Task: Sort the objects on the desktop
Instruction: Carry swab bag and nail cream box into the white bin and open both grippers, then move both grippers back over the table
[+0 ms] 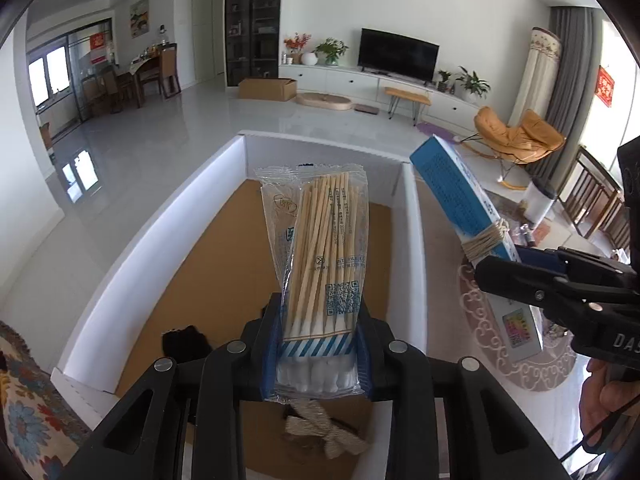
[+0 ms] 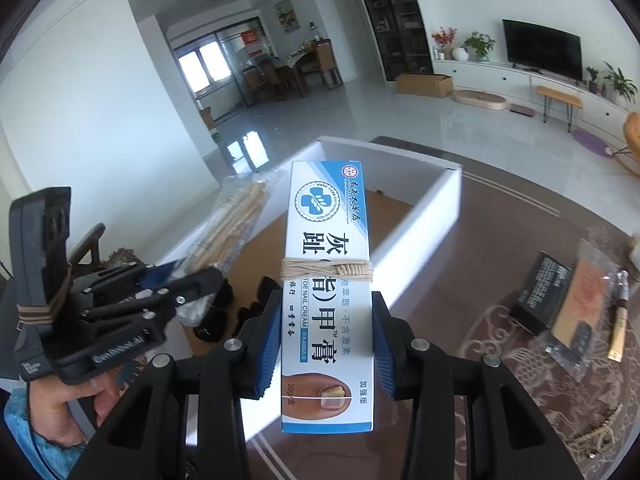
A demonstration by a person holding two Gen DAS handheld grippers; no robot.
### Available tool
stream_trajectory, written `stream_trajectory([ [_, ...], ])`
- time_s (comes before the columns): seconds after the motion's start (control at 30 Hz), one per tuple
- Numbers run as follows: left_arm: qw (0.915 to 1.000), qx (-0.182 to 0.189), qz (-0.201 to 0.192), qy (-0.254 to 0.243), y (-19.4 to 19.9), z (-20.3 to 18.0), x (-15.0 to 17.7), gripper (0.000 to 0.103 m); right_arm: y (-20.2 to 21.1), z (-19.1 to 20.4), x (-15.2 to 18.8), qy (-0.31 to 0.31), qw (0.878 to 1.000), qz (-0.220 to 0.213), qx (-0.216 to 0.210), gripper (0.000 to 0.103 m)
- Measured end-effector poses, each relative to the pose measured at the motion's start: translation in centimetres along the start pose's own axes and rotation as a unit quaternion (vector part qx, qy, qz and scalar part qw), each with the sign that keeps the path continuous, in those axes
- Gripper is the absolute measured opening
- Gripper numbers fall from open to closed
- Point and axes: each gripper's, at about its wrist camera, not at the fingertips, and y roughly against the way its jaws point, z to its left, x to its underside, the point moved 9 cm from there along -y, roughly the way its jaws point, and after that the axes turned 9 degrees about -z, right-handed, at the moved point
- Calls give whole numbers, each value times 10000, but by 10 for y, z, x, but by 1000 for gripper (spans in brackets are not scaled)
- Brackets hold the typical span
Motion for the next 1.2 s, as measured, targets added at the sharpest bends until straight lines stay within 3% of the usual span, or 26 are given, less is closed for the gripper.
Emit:
stream_trajectory([
  [0.17, 9963, -523, 606, 322, -38, 70, 39, 32, -87, 70, 9, -31, 9976, 369, -582, 42],
  [0.27, 9907, -859, 956, 443, -55, 90, 61, 40, -132, 85, 30, -110, 9948, 742, -684, 43],
  [0.3, 9888, -978, 1008, 510, -57, 95, 66, 48, -143, 87, 37, -92, 9944, 833, -648, 47],
  [0.33, 9881, -1013, 997, 589, -58, 99, 71, 51, -150, 88, 42, -41, 9940, 891, -628, 64],
  [0.4, 9889, -968, 809, 787, -51, 102, 72, 59, -151, 87, 44, 34, 9950, 827, -554, 87],
  [0.47, 9880, -1065, 615, 936, -44, 99, 66, 74, -134, 85, 38, 63, 9970, 516, -579, 90],
  [0.53, 9889, -1040, 384, 989, -32, 87, 56, 74, -109, 78, 33, 144, 9982, 263, -524, 92],
  [0.63, 9948, -620, 64, 806, -15, 44, 30, 74, -61, 39, 30, 208, 9992, -170, -301, 97],
  [0.73, 9990, -172, -258, 308, 3, -24, -4, 79, -8, -8, 41, 288, 9975, -580, 284, 101],
  [0.8, 9987, 230, -465, -16, 17, -78, -14, 99, 27, -45, 57, 313, 9939, -720, 779, 103],
  [0.83, 9975, 494, -479, -159, 21, -107, -14, 103, 43, -65, 69, 304, 9912, -728, 1059, 103],
  [0.97, 9835, 1692, 130, -633, 17, -223, 27, 103, 110, -145, 126, 197, 9736, -552, 2208, 103],
  [1.03, 9742, 2022, 534, -851, 6, -268, 59, 103, 140, -181, 161, 107, 9612, -374, 2732, 103],
  [1.13, 9695, 1872, 963, -1253, -15, -302, 109, 103, 176, -227, 207, -237, 9465, -89, 3216, 103],
  [1.2, 9698, 1718, 1003, -1410, -34, -310, 128, 103, 188, -242, 232, -487, 9416, 16, 3331, 103],
])
